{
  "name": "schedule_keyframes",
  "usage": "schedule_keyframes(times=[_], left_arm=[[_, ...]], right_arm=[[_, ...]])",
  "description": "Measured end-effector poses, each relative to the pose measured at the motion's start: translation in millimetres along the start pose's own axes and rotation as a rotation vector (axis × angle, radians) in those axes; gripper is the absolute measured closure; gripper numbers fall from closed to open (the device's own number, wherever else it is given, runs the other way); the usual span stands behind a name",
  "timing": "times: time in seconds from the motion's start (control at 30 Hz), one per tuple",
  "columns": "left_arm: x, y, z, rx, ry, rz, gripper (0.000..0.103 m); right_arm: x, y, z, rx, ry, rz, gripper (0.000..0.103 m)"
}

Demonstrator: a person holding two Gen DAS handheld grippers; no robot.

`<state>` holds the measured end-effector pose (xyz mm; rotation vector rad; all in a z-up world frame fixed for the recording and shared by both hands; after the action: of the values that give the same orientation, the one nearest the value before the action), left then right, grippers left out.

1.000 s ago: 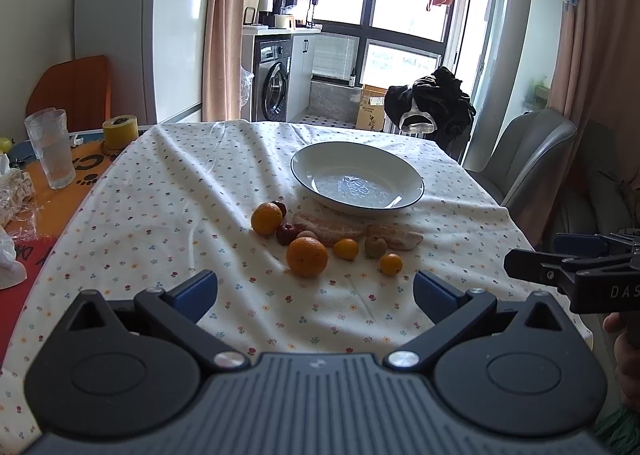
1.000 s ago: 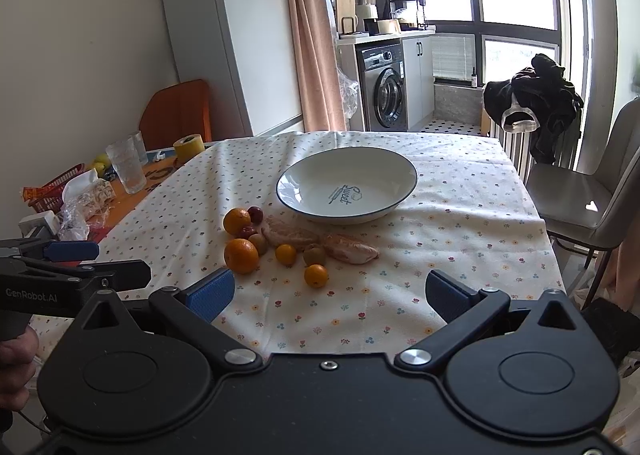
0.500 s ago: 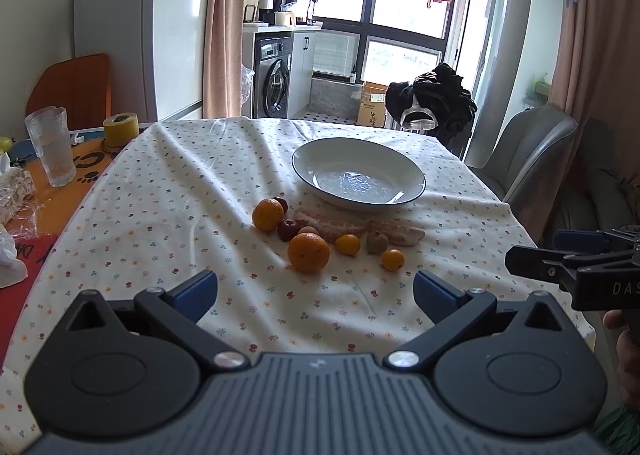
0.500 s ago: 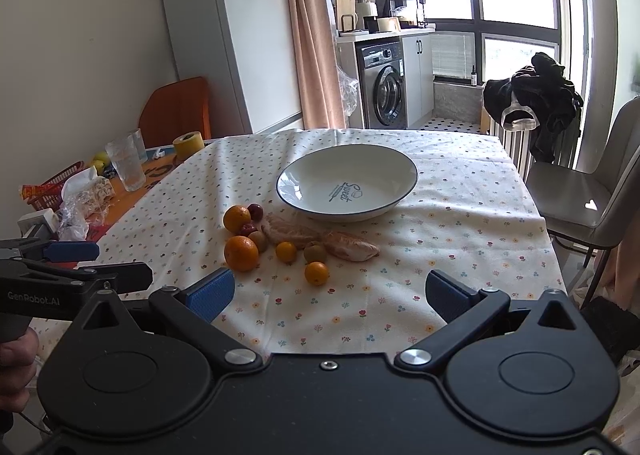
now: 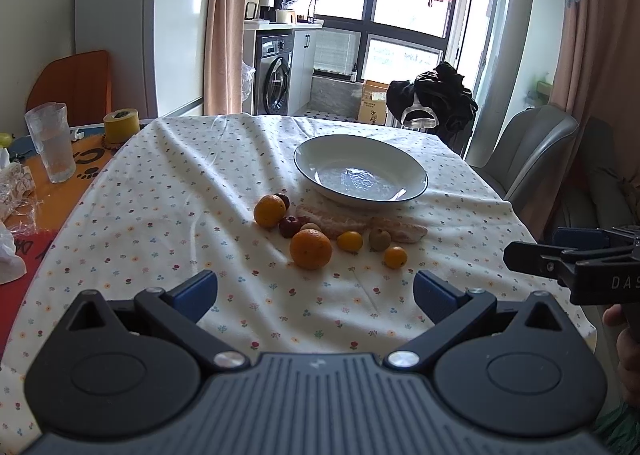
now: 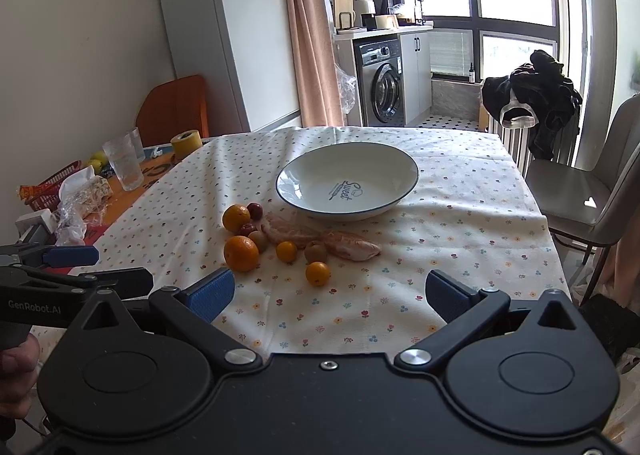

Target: Organize fruits

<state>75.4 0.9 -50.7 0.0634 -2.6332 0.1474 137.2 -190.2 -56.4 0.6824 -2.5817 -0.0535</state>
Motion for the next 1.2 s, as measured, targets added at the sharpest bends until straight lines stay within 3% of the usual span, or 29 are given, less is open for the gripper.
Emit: schedule_keyframes(times=[1.2], left_arm=[[-8.8,1.3,7.9,0.003,0.015,0.014,0.0]], right_arm=[[-9.6,6.0,6.9,0.009,0.021,-0.025,0.0]])
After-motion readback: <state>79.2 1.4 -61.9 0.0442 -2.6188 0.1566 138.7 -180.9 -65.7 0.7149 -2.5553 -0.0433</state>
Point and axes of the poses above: each gripper's, at about its wrist camera, not at the fingertips, and x roughly against the way its jaws point, y to its left, z to its underside, the point moved 10 cm from there along -x, roughly the way its jaws point, and after that the axes turned 7 degrees about -y, right-handed, at the moved point
